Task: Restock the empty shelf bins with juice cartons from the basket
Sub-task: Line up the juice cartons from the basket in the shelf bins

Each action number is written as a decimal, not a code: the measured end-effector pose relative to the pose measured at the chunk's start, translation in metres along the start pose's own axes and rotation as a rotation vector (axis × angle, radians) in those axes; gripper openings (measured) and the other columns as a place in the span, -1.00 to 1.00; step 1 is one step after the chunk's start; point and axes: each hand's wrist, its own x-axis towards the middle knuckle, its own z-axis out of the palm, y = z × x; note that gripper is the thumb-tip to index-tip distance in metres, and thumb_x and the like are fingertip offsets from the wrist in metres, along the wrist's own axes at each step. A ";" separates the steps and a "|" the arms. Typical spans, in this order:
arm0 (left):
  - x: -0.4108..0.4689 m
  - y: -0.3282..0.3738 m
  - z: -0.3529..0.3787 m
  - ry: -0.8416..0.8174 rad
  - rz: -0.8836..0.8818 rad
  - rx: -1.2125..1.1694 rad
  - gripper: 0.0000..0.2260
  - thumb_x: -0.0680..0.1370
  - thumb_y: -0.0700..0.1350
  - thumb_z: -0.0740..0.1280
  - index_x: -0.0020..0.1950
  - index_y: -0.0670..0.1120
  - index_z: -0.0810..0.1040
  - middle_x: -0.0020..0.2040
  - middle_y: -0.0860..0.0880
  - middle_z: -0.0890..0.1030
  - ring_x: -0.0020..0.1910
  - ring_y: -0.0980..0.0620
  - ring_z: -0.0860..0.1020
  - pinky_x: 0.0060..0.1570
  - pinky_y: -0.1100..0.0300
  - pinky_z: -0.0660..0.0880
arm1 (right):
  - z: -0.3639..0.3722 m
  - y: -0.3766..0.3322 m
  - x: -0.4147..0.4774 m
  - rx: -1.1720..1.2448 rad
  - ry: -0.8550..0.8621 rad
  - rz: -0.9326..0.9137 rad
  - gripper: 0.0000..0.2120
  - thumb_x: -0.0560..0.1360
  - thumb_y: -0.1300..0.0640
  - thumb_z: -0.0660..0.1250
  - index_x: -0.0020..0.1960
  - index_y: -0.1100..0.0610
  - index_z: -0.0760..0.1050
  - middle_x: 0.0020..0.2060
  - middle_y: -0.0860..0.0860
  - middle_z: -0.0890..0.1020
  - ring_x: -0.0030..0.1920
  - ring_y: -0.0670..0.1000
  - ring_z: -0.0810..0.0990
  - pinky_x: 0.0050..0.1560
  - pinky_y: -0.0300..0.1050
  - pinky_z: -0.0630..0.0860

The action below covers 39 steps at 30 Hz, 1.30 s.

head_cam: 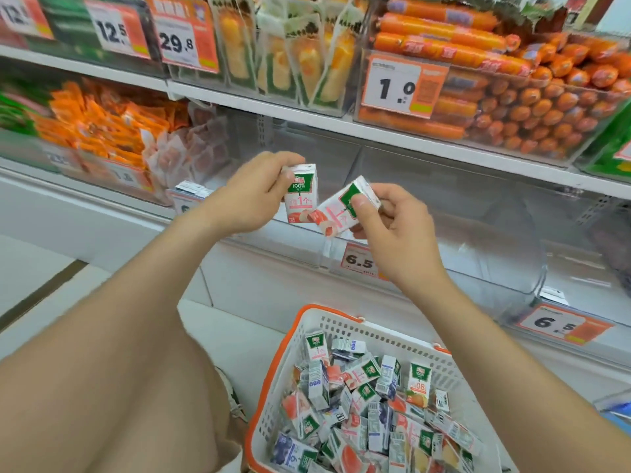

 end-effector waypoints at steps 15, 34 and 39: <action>0.035 -0.101 -0.009 -0.408 -0.185 0.303 -0.68 0.73 -0.14 0.17 0.38 0.17 0.56 0.39 0.04 0.57 0.36 -0.07 0.50 0.39 -0.14 0.41 | 0.118 -0.004 0.081 -0.877 -0.469 -0.043 -0.71 0.65 0.12 0.33 -0.15 0.16 0.31 -0.24 0.09 0.38 -0.20 0.25 0.45 -0.28 0.00 0.29; -0.017 -0.007 0.020 0.017 -0.087 0.306 -0.90 0.53 -0.06 0.34 -0.06 0.06 0.66 -0.12 0.02 0.68 -0.01 -0.17 0.60 -0.10 0.02 0.56 | 0.087 0.000 0.020 -0.715 -0.268 -0.235 -0.60 0.44 0.07 0.12 0.14 0.15 0.60 0.07 0.14 0.67 0.07 0.23 0.61 0.02 0.09 0.56; -0.044 0.010 0.082 -0.410 -0.026 0.389 -0.83 0.53 -0.10 0.32 -0.25 0.09 0.49 -0.13 0.01 0.62 -0.01 -0.15 0.63 -0.04 -0.01 0.62 | 0.039 0.058 -0.051 -0.744 -0.478 -0.108 -0.67 0.42 0.09 0.10 -0.03 0.06 0.61 -0.10 0.05 0.71 -0.09 0.18 0.65 -0.09 0.08 0.61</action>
